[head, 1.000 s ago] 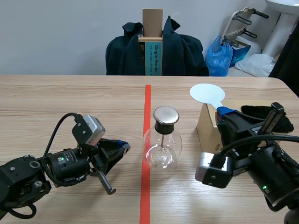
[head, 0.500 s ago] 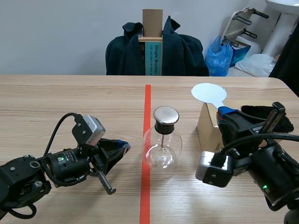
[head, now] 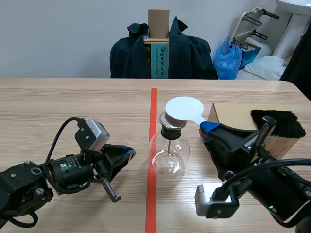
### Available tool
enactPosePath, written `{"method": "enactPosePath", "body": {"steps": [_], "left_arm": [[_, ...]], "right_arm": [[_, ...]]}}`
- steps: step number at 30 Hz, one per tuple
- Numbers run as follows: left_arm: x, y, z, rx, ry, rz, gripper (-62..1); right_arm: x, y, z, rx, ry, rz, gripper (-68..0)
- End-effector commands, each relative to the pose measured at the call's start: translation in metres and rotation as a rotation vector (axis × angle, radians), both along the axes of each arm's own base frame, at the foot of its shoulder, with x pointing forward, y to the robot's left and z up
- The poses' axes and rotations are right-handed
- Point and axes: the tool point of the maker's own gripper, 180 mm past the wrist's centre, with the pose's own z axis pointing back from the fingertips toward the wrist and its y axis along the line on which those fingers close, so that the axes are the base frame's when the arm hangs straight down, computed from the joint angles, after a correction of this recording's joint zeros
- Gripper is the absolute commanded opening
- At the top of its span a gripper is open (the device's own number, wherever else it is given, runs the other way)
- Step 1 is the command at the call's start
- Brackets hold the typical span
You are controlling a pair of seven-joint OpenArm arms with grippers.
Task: Do the electroscope experiment.
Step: 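Move the plate toward and away from the electroscope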
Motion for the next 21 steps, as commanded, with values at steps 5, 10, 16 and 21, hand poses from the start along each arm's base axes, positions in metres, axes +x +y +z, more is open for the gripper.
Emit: {"method": "enactPosePath", "body": {"steps": [5, 10, 16, 21], "left_arm": [[0.005, -0.005, 0.013, -0.037, -0.029, 0.004, -59.0], [0.006, -0.004, 0.013, -0.037, -0.03, 0.006, -59.0], [0.006, -0.004, 0.013, -0.037, -0.03, 0.006, -59.0], [0.006, -0.004, 0.013, -0.037, -0.03, 0.005, -59.0]], "right_arm": [[-0.007, 0.005, 0.004, -0.007, -0.018, 0.068, -66.7], [-0.013, 0.011, 0.003, -0.01, -0.016, 0.113, -66.7], [-0.015, 0.012, 0.003, -0.011, -0.015, 0.13, -66.7], [-0.013, 0.011, 0.003, -0.01, -0.016, 0.117, -66.7]]}}
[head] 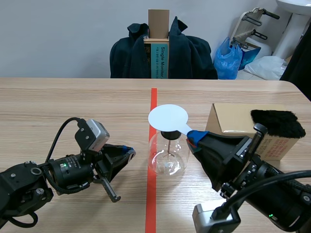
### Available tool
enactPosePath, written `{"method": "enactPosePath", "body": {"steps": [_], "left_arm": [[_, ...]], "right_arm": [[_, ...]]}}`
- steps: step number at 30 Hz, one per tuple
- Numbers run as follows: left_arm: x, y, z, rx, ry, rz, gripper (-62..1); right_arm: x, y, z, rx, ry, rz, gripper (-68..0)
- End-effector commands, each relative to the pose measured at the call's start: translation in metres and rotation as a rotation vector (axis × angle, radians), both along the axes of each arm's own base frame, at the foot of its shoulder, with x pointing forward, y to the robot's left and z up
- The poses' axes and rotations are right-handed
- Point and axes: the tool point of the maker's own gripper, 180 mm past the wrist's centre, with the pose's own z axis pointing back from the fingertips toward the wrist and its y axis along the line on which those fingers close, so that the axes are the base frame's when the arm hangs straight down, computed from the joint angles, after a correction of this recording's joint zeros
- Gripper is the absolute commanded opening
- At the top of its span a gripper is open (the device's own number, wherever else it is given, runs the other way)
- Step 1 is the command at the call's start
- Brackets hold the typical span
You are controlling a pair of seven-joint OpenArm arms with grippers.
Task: Do the electroscope experiment.
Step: 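Move the plate toward and away from the electroscope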
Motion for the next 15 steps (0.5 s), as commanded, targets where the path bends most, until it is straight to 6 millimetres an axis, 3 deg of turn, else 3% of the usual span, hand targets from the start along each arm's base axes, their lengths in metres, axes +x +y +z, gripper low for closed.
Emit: {"method": "enactPosePath", "body": {"steps": [1, 7, 15], "left_arm": [[0.006, -0.004, 0.013, -0.037, -0.03, 0.005, -59.0], [0.006, -0.004, 0.013, -0.038, -0.031, 0.005, -59.0], [0.006, -0.004, 0.013, -0.038, -0.031, 0.005, -59.0]], "right_arm": [[0.005, -0.007, 0.005, -0.002, -0.021, -0.023, -66.7], [0.022, -0.024, 0.006, 0.006, -0.025, -0.157, -66.7], [0.046, -0.061, 0.009, 0.021, -0.033, -0.404, -66.7]]}}
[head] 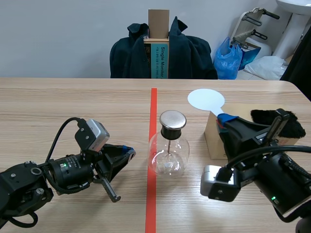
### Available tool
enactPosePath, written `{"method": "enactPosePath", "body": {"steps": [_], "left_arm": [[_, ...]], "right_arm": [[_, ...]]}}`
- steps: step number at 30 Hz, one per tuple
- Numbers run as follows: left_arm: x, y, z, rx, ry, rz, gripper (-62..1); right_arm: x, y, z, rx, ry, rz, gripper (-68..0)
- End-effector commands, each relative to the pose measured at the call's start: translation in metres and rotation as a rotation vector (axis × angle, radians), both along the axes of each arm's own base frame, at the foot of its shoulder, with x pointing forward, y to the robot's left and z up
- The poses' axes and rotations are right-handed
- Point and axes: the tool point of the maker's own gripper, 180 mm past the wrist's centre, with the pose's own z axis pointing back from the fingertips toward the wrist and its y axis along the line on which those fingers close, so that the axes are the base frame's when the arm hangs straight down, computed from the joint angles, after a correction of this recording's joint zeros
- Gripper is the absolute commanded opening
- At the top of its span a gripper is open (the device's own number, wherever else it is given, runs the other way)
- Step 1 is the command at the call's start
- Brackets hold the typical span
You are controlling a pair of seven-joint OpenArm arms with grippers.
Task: Do the electroscope experiment.
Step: 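Move the plate toward and away from the electroscope, then put the plate down on the right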
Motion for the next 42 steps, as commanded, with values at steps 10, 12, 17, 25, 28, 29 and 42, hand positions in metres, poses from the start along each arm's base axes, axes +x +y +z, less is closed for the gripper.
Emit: {"method": "enactPosePath", "body": {"steps": [10, 12, 17, 25, 28, 29, 42], "left_arm": [[0.006, -0.004, 0.013, -0.037, -0.03, 0.005, -59.0], [0.006, -0.004, 0.013, -0.037, -0.03, 0.005, -59.0], [0.006, -0.004, 0.013, -0.037, -0.03, 0.005, -59.0], [0.006, -0.002, 0.012, -0.032, -0.03, 0.006, -59.0], [0.006, -0.001, 0.012, -0.029, -0.03, 0.006, -59.0], [0.006, 0.001, 0.012, -0.025, -0.032, 0.005, -59.0], [-0.068, 0.045, 0.064, -0.046, -0.024, -0.106, -59.1]], "right_arm": [[0.016, -0.045, 0.007, 0.002, -0.023, -0.227, -66.7], [0.018, -0.051, 0.007, 0.004, -0.023, -0.256, -66.7], [0.018, -0.058, 0.001, 0.01, 0.001, -0.295, -66.7], [0.013, -0.056, -0.024, -0.011, 0.062, -0.289, -66.7], [0.016, -0.053, -0.028, -0.011, 0.068, -0.285, -66.7], [0.017, -0.053, -0.03, -0.011, 0.07, -0.288, -66.7], [0.021, -0.057, -0.041, -0.029, 0.086, -0.3, -66.6]]}}
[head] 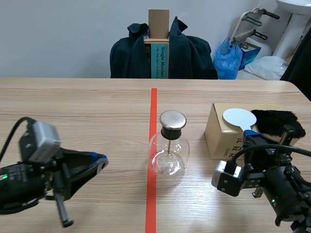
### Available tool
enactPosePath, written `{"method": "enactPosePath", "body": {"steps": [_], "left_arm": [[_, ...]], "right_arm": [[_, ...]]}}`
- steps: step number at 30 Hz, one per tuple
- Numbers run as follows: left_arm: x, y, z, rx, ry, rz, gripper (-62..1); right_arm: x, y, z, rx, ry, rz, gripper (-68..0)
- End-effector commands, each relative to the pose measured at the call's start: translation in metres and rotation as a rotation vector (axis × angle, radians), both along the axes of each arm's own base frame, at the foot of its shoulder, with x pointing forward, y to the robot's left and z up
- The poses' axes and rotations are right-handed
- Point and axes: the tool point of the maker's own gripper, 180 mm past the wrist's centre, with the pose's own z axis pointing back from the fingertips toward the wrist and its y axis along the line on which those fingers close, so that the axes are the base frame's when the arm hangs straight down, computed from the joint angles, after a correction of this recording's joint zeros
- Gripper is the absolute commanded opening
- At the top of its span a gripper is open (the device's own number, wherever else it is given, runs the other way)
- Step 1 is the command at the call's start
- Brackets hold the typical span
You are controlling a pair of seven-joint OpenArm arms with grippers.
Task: Do the electroscope experiment.
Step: 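Put the plate down on the right, then return to the home posture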
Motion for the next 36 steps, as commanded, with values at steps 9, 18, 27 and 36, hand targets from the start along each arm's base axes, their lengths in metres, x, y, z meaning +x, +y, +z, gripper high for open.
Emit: {"method": "enactPosePath", "body": {"steps": [9, 18, 27, 36], "left_arm": [[-0.057, 0.004, 0.065, -0.075, 0.048, -0.095, -59.1], [-0.049, 0.008, 0.079, -0.069, 0.003, -0.077, -20.8], [-0.047, 0.01, 0.078, -0.056, 0.003, -0.07, 1.4], [-0.043, 0.011, 0.079, -0.079, 0.026, -0.04, 1.4]], "right_arm": [[0.003, -0.001, 0.01, 0.003, -0.036, -0.001, -29.0], [-0.026, -0.027, -0.022, 0.327, 0.16, -0.21, 0.4], [-0.044, -0.035, 0.0, 0.73, 0.321, -0.381, 0.4], [-0.02, 0.04, 0.126, 1.019, 0.325, -0.064, 0.4]]}}
